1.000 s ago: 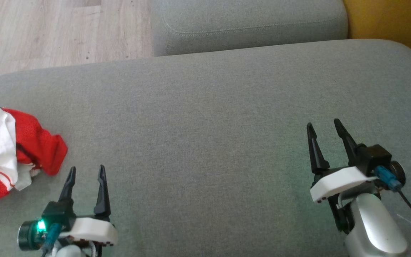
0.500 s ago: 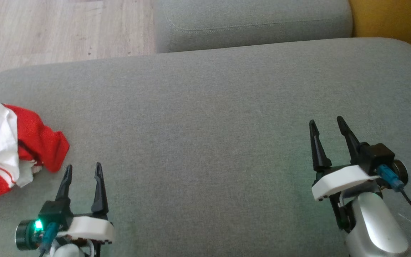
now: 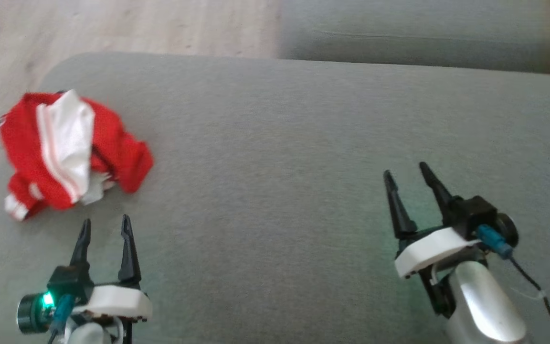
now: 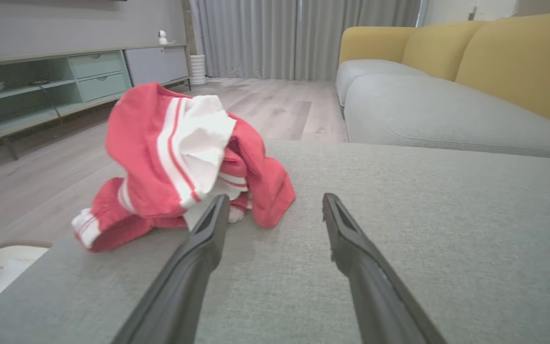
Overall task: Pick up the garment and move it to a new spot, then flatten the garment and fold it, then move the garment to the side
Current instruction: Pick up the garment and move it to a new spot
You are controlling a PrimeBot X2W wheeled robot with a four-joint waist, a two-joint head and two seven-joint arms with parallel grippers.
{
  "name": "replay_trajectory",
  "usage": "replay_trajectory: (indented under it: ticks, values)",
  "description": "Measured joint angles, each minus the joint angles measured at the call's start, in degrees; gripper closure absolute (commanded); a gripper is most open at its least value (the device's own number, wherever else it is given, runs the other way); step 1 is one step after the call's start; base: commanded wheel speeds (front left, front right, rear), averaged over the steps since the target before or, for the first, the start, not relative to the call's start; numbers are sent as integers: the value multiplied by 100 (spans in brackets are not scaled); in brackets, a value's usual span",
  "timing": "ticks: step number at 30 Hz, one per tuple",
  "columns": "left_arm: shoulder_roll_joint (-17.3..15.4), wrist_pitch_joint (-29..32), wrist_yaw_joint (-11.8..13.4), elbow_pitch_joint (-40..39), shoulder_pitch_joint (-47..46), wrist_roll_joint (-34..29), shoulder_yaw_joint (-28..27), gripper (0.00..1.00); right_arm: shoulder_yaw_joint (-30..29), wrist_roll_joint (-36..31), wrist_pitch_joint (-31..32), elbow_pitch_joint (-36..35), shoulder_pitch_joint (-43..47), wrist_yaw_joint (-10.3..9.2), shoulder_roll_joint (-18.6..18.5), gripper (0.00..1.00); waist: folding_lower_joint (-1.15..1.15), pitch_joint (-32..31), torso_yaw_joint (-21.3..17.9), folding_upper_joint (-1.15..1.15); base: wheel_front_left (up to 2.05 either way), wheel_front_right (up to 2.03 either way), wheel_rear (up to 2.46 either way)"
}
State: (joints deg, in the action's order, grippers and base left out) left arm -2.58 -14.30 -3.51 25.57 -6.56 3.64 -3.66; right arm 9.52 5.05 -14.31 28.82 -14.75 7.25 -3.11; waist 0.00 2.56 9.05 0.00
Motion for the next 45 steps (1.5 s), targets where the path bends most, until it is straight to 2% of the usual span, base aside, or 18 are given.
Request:
replay_trajectory:
  ticks: [2,3,9,15,21,27,41,45]
  values:
    - [3,0,0,-10,-52,-1,4,0,292,81,-1,5,-3,0,1,0,0,31,323,0,0,0,0]
    - [3,0,0,-10,-52,-1,4,0,292,81,-1,5,-3,0,1,0,0,31,323,0,0,0,0]
    - [8,-8,5,-15,-49,2,-20,0,653,201,-3,83,-33,0,4,0,0,93,876,0,0,0,0]
    - [9,-8,-1,-33,-49,41,-53,0,690,201,-4,125,-175,1,4,0,0,230,1116,0,0,0,0]
    - [9,-8,-63,63,-242,41,-163,0,683,200,-5,147,-235,1,1,0,0,399,999,0,0,0,0]
    - [-185,-11,-162,427,-1173,42,-286,0,683,192,-5,92,-238,1,0,0,0,646,799,0,0,0,0]
    - [-1477,-15,-364,2417,-3387,240,-310,0,850,-23,-7,-153,-717,1,-16,0,1,1443,218,0,0,0,0]
    - [-1683,21,-389,2835,-3660,293,-216,0,835,-53,-5,-154,-723,1,-65,0,0,1615,102,0,0,0,0]
